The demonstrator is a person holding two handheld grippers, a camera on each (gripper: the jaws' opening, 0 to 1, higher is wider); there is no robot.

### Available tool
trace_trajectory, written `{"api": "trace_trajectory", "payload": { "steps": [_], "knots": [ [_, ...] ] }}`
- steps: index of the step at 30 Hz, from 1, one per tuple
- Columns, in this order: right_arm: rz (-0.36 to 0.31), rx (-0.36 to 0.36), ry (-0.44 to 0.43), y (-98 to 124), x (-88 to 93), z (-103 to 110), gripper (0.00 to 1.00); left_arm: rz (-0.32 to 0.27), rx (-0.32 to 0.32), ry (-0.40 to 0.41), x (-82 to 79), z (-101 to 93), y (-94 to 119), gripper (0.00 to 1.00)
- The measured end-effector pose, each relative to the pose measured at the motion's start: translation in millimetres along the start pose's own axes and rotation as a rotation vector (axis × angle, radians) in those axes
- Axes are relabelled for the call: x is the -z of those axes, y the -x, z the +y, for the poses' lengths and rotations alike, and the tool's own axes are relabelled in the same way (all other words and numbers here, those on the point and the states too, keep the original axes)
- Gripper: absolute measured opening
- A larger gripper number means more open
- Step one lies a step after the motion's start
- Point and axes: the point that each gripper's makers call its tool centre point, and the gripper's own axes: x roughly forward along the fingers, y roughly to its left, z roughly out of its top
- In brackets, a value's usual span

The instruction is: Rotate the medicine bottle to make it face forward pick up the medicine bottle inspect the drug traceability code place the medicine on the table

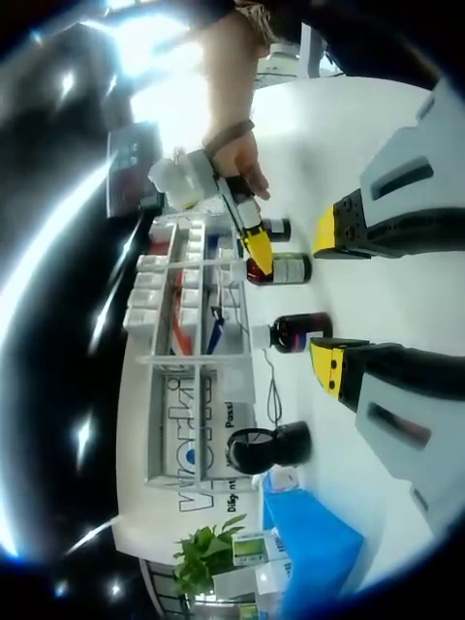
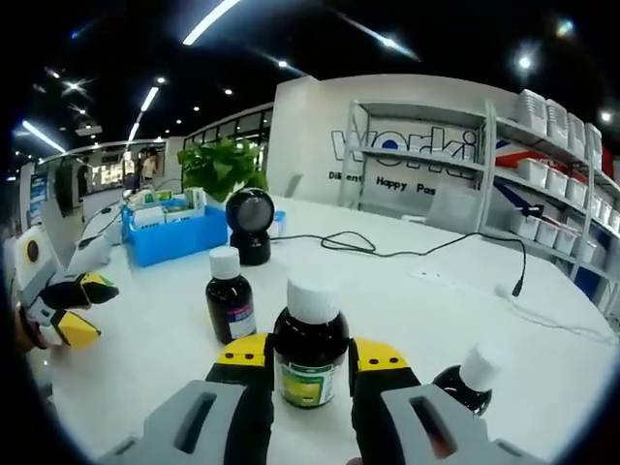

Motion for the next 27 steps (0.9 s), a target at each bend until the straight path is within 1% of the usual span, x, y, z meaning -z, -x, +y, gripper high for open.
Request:
{"api": "trace_trajectory", "payload": {
  "steps": [2, 4, 5, 8, 11, 14, 15, 17, 19, 20, 21, 22, 23, 25, 27],
  "knots": [
    [-0.005, 0.032, -0.004, 0, 1.5, 1, 0.25, -0.001, 0.002, 0.0, -0.2, -0.4, 0, 0.25],
    [0.001, 0.057, 0.023, 0, 6.0, 2, 0.25, 0.0, 0.001, 0.0, -0.2, -0.4, 0, 0.25],
    [-0.021, 0.064, -0.003, 0, 4.3, 1, 0.25, -0.001, 0.002, 0.0, -0.3, -0.6, 0, 0.25],
    [-0.027, 0.07, -0.018, -1, 3.6, -3, 0.25, -0.002, 0.003, 0.001, -0.5, -0.9, 0, 0.25],
    [-0.033, 0.066, -0.014, -2, 3.2, -3, 0.25, -0.002, 0.004, 0.001, -0.6, -0.9, 0, 0.25],
    [-0.037, 0.054, 0.035, -2, 1.7, -3, 0.25, -0.002, 0.003, 0.0, -0.6, -0.8, 0, 0.25],
    [-0.042, 0.041, 0.05, -1, 1.1, -2, 0.26, -0.002, 0.003, 0.0, -0.6, -0.7, 0, 0.25],
    [-0.06, 0.002, 0.047, 1, -3.2, 1, 0.32, -0.002, 0.003, 0.001, -0.6, -0.7, 0, 0.25],
    [-0.066, -0.048, 0.075, 1, -6.5, 6, 0.36, -0.001, 0.003, 0.001, -0.5, -0.8, 0, 0.25],
    [-0.065, -0.063, 0.082, 2, -7.6, 6, 0.37, -0.001, 0.004, 0.001, -0.4, -0.9, 0, 0.25],
    [-0.048, -0.086, 0.093, 3, -6.9, 6, 0.37, 0.0, 0.004, 0.001, -0.3, -1.0, 0, 0.25],
    [-0.054, -0.121, 0.123, 4, -9.8, 8, 0.37, 0.0, 0.004, 0.0, -0.3, -1.1, 0, 0.25],
    [-0.042, -0.15, 0.123, 4, -11.1, 7, 0.39, 0.0, 0.005, 0.0, -0.4, -1.3, 0, 0.25],
    [-0.045, -0.196, 0.136, 5, -18.3, 4, 0.4, -0.001, 0.005, -0.001, -0.3, -0.6, 0, 0.25],
    [-0.036, -0.223, 0.14, 7, -22.9, 3, 0.4, -0.001, 0.004, 0.0, -0.4, -0.3, 0, 0.25]
  ]
}}
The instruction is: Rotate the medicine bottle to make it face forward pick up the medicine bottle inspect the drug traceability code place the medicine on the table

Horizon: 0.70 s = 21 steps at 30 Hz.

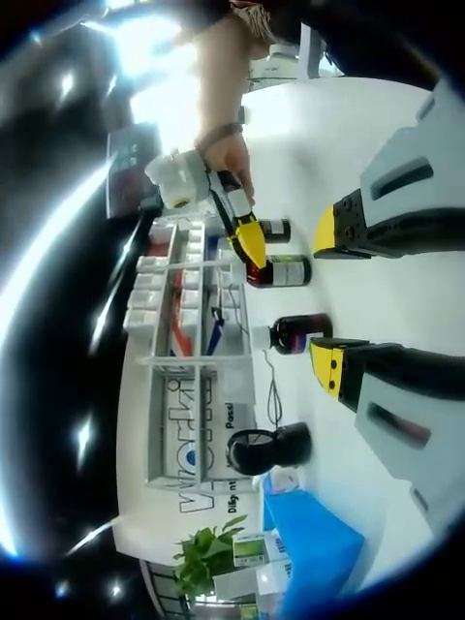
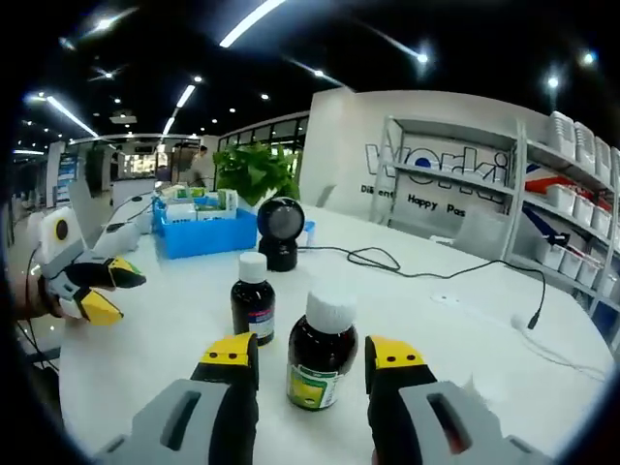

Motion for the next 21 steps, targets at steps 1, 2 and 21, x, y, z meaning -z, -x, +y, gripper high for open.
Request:
{"api": "trace_trajectory", "payload": {
  "steps": [1, 2, 21],
  "knots": [
    [0.004, -0.021, 0.012, 0, -1.8, 0, 0.39, 0.0, 0.0, 0.0, -0.1, 0.1, 0, 0.25],
    [0.019, -0.035, 0.011, 0, -1.2, -1, 0.39, -0.001, 0.0, 0.0, -0.1, 0.1, 0, 0.25],
    [0.15, -0.171, 0.029, -21, 9.8, -1, 0.27, -0.002, 0.009, 0.005, -0.3, -1.1, 0, 0.25]
  ]
}}
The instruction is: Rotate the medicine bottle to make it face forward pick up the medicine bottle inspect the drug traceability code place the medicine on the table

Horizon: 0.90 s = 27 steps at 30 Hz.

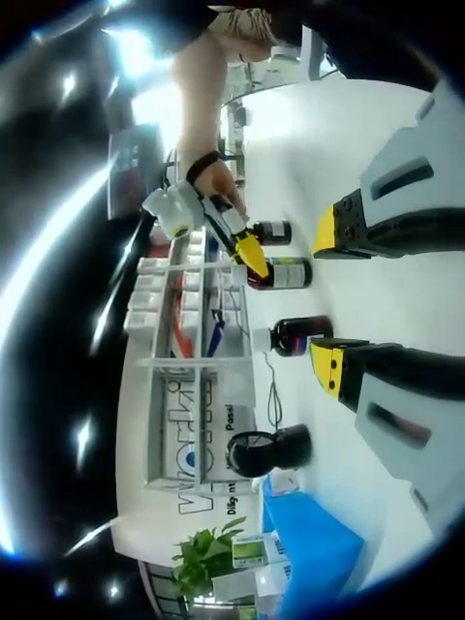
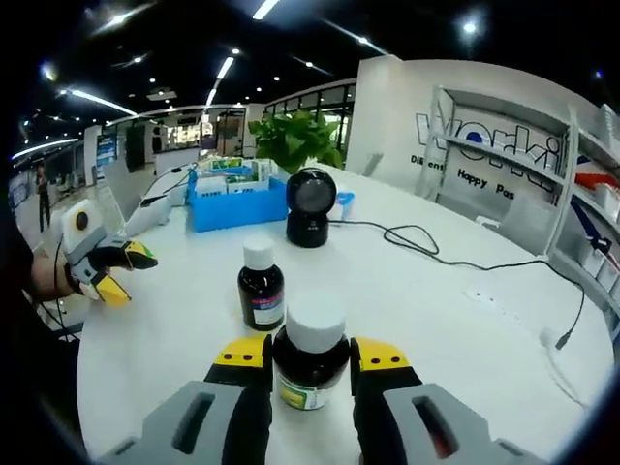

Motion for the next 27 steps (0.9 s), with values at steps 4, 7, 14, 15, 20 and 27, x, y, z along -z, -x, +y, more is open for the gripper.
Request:
{"api": "trace_trajectory", "payload": {
  "steps": [4, 7, 14, 15, 20, 27],
  "knots": [
    [0.001, 0.056, -0.017, 2.6, 1.3, 5.7, 0.27, 0.001, 0.0, -0.002, 0.5, 0.5, -0.3, 0.25],
    [-0.004, 0.109, -0.051, 4.0, 1.4, 3.7, 0.27, 0.0, -0.001, -0.002, 0.4, 0.6, 0.0, 0.25],
    [-0.019, 0.246, -0.117, 6.4, 2.6, 7.0, 0.26, 0.001, -0.002, -0.003, 0.3, 0.3, 0.3, 0.25],
    [-0.022, 0.262, -0.125, 5.6, 2.7, 4.3, 0.26, 0.001, -0.002, -0.003, 0.3, 0.3, 0.4, 0.25],
    [-0.048, 0.334, -0.146, 6.9, 3.2, 2.5, 0.26, 0.0, -0.002, -0.002, 0.2, 0.4, 0.6, 0.25],
    [-0.077, 0.365, -0.168, 4.0, 1.2, -1.8, 0.27, 0.0, 0.001, -0.004, 0.2, -0.4, 0.6, 0.25]
  ]
}}
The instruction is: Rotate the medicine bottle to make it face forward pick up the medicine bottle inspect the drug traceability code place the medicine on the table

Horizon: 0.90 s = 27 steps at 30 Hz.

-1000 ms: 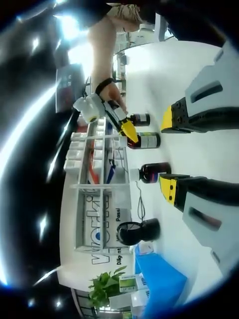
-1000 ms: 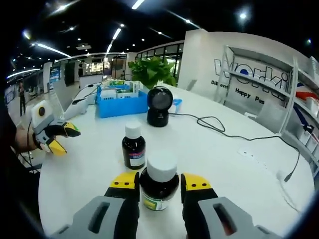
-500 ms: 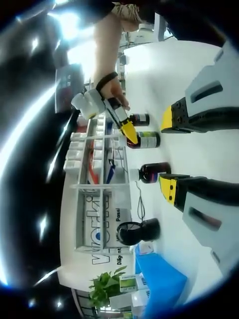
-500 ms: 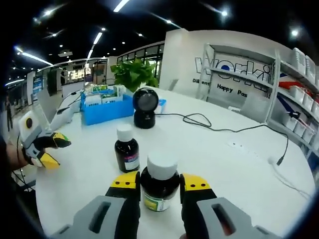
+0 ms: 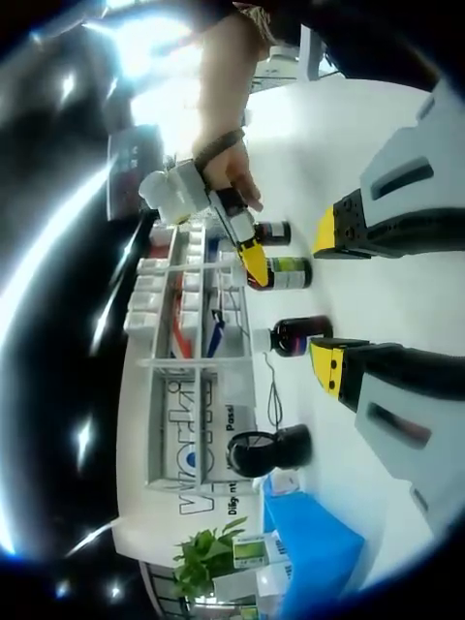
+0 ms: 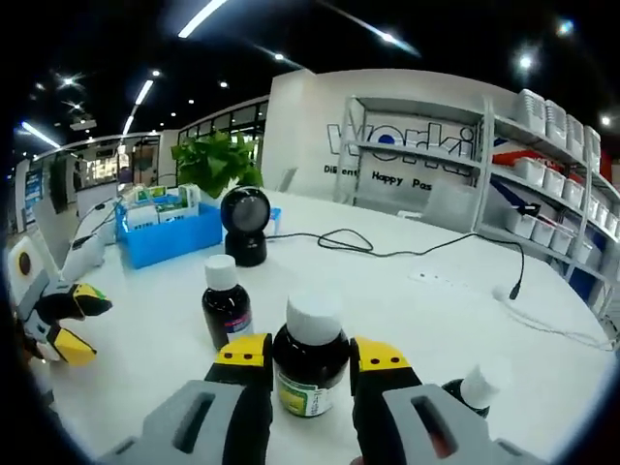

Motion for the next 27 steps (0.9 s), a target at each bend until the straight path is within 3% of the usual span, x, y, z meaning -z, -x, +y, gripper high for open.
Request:
{"api": "trace_trajectory", "payload": {
  "steps": [7, 10, 18, 27],
  "knots": [
    [-0.013, -0.016, 0.007, 1, 0.3, -1, 0.27, -0.001, -0.002, 0.0, -0.3, 0.2, 0, 0.25],
    [-0.037, -0.036, -0.029, 4, -4.5, -1, 0.34, 0.0, -0.002, 0.001, -0.2, 0.2, 0, 0.25],
    [-0.115, -0.047, -0.01, 18, -22.9, -2, 0.39, 0.002, 0.0, -0.004, 0.4, 0.2, 0, 0.25],
    [-0.159, -0.11, -0.04, 29, -33.7, -1, 0.38, 0.003, -0.002, -0.002, 0.5, 0.2, -1, 0.25]
  ]
}}
